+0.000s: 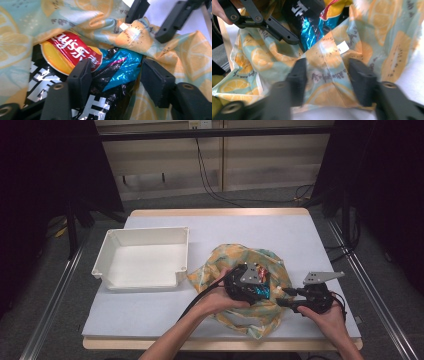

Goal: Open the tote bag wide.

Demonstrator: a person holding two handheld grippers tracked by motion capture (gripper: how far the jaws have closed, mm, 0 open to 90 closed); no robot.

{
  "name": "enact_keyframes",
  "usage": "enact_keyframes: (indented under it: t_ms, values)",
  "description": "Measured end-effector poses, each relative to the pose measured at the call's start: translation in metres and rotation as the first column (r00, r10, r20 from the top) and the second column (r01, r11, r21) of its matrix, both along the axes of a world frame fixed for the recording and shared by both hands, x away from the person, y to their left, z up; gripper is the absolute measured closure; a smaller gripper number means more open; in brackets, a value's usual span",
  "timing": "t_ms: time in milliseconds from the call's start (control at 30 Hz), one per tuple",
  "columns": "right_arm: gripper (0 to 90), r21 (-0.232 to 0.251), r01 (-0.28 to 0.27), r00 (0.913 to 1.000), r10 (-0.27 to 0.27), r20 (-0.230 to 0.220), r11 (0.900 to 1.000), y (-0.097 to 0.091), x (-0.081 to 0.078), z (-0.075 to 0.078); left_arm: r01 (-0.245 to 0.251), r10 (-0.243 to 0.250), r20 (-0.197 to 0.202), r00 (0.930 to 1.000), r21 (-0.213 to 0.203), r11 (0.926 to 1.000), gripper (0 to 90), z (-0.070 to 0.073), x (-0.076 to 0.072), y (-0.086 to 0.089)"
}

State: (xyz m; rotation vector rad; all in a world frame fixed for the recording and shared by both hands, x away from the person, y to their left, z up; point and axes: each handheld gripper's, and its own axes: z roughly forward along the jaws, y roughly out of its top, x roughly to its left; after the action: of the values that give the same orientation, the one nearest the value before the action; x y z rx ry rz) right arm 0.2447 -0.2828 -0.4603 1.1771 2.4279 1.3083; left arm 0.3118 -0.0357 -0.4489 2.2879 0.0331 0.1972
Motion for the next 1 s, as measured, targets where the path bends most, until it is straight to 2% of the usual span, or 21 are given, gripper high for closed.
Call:
enact_keyframes:
  t_ms: [67, 133, 200, 300, 333, 400, 467, 500, 567, 600, 667, 733, 867, 933, 1000]
  values:
    - [68.9, 0.0, -0.004, 1.0, 0.004, -0.009, 1.0, 0.001, 0.0, -0.001, -0.005, 0.005, 0.018, 0.9998, 0.006, 1.0, 39.3, 0.0, -0.003, 0.0]
    - [78.5, 0.0, -0.006, 1.0, 0.006, 0.001, 1.0, 0.0, 0.0, 0.0, -0.002, 0.001, 0.042, 0.9991, 0.013, 0.9999, 38.7, 0.001, -0.006, -0.002]
    - [89.4, 0.006, -0.016, 0.9998, 0.016, 0.009, 0.9999, -0.002, -0.001, 0.001, -0.004, 0.004, 0.016, 0.9999, 0.001, 1.0, 38.6, 0.007, -0.005, -0.002]
    - [90.0, 0.011, -0.02, 0.9997, 0.02, 0.014, 0.9997, -0.004, -0.003, 0.004, -0.002, 0.003, 0.029, 0.9996, -0.044, 0.999, 42.8, 0.018, -0.002, -0.002]
    - [90.0, 0.008, -0.022, 0.9996, 0.022, 0.017, 0.9997, -0.004, -0.003, 0.004, 0.005, -0.004, 0.036, 0.9994, -0.043, 0.9991, 43.4, 0.02, -0.001, -0.004]
    - [90.0, 0.003, -0.019, 0.9996, 0.019, 0.02, 0.9998, -0.005, -0.003, 0.005, 0.007, -0.007, 0.07, 0.9975, 0.006, 1.0, 43.4, 0.019, 0.0, -0.009]
    - [90.0, -0.006, -0.017, 0.9997, 0.017, 0.02, 0.9998, -0.006, -0.004, 0.005, 0.01, -0.011, 0.047, 0.9988, 0.023, 0.9997, 43.4, 0.014, 0.003, -0.011]
    - [90.0, -0.007, -0.016, 0.9996, 0.016, 0.022, 0.9998, -0.007, -0.004, 0.005, 0.022, -0.024, 0.056, 0.9981, 0.041, 0.9989, 42.7, 0.012, 0.003, -0.012]
    - [90.0, -0.013, -0.01, 0.9996, 0.01, 0.026, 0.9999, -0.009, -0.006, 0.005, 0.026, -0.03, 0.07, 0.9971, 0.049, 0.9985, 40.6, 0.008, 0.001, -0.014]
    - [90.0, -0.007, -0.006, 0.9997, 0.006, 0.023, 1.0, -0.011, -0.006, 0.005, 0.035, -0.042, 0.087, 0.9954, 0.073, 0.9967, 39.4, 0.008, -0.001, -0.015]
    - [90.0, -0.001, 0.005, 0.9997, -0.005, 0.026, 1.0, -0.014, -0.006, 0.006, 0.046, -0.054, 0.093, 0.9942, 0.089, 0.995, 35.4, 0.005, -0.002, -0.017]
    - [90.0, 0.002, 0.01, 0.9995, -0.01, 0.031, 1.0, -0.016, -0.006, 0.006, 0.055, -0.062, 0.079, 0.9949, 0.094, 0.994, 32.8, 0.004, 0.0, -0.018]
    - [90.0, 0.004, 0.015, 0.9994, -0.015, 0.031, 0.9999, -0.016, -0.007, 0.007, 0.044, -0.056, 0.106, 0.9928, 0.114, 0.9925, 32.9, -0.002, -0.001, -0.021]
    - [90.0, 0.005, 0.014, 0.9994, -0.015, 0.032, 0.9999, -0.016, -0.007, 0.007, 0.038, -0.053, 0.119, 0.9914, 0.123, 0.9916, 34.6, -0.003, -0.003, -0.022]
    - [90.0, 0.008, 0.012, 0.9994, -0.012, 0.031, 0.9999, -0.017, -0.007, 0.007, 0.037, -0.055, 0.143, 0.9882, 0.13, 0.9908, 41.2, -0.006, -0.004, -0.022]
